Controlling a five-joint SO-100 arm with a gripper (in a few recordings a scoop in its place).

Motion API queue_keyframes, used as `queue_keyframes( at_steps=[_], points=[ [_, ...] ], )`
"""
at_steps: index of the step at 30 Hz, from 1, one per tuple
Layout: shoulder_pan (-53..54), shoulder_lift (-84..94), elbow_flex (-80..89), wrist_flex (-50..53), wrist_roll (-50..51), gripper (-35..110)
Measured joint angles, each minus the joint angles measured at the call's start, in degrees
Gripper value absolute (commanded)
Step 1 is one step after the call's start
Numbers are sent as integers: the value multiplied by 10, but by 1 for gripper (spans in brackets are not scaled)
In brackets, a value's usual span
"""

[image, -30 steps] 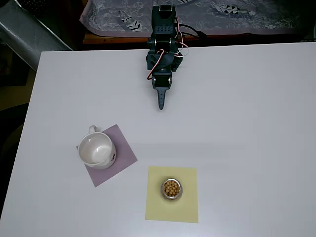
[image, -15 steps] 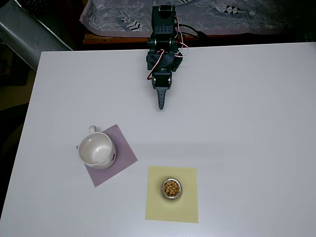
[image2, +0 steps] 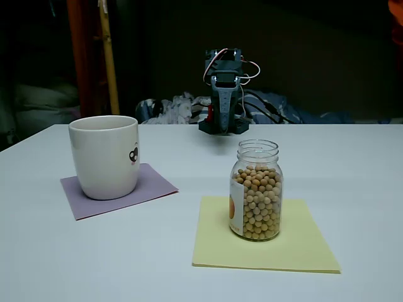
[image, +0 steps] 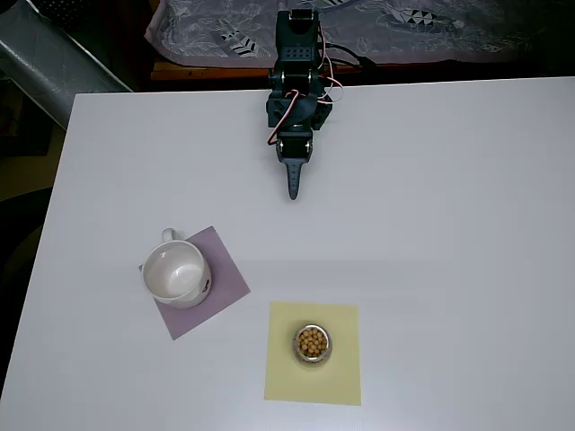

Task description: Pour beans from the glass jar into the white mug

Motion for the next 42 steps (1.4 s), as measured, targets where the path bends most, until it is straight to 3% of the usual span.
queue_keyframes(
  at_steps=[8,13,19,22,26,30,37,42],
  points=[
    [-1,0,0,0,0,1],
    [-1,0,0,0,-4,27],
    [19,0,-40,0,-148,40],
    [46,-38,-106,-38,-227,62],
    [73,-278,-282,-69,-356,81],
    [82,-525,-477,-88,-485,74],
    [67,-659,-506,-287,-642,65],
    [68,-774,-420,-513,-766,71]
  ],
)
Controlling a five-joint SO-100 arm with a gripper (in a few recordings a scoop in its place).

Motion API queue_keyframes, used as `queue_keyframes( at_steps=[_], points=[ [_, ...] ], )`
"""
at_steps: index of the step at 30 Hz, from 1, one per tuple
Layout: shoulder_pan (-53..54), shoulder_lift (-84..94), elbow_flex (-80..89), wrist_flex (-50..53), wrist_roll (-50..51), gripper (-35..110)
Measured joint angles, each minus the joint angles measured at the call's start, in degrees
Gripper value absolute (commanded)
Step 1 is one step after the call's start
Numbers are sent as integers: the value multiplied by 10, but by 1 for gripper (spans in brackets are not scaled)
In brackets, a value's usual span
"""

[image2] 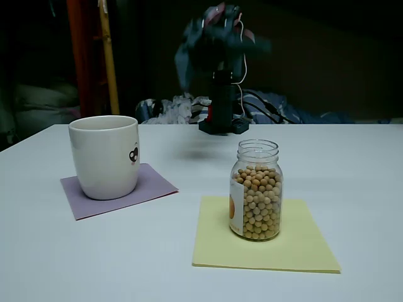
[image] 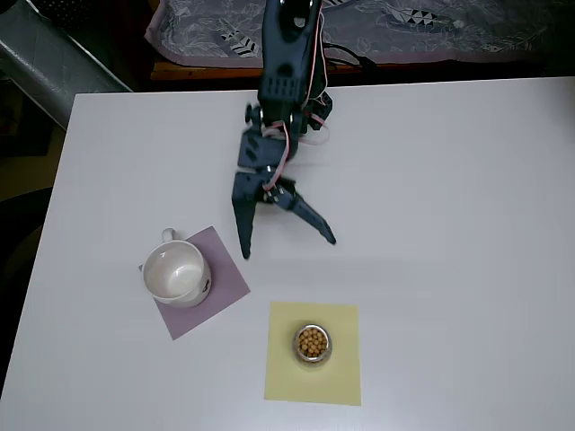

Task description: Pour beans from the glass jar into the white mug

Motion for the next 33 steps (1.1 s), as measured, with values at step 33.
queue_keyframes(
  at_steps=[33],
  points=[
    [-85,-744,-414,-521,-127,50]
  ],
)
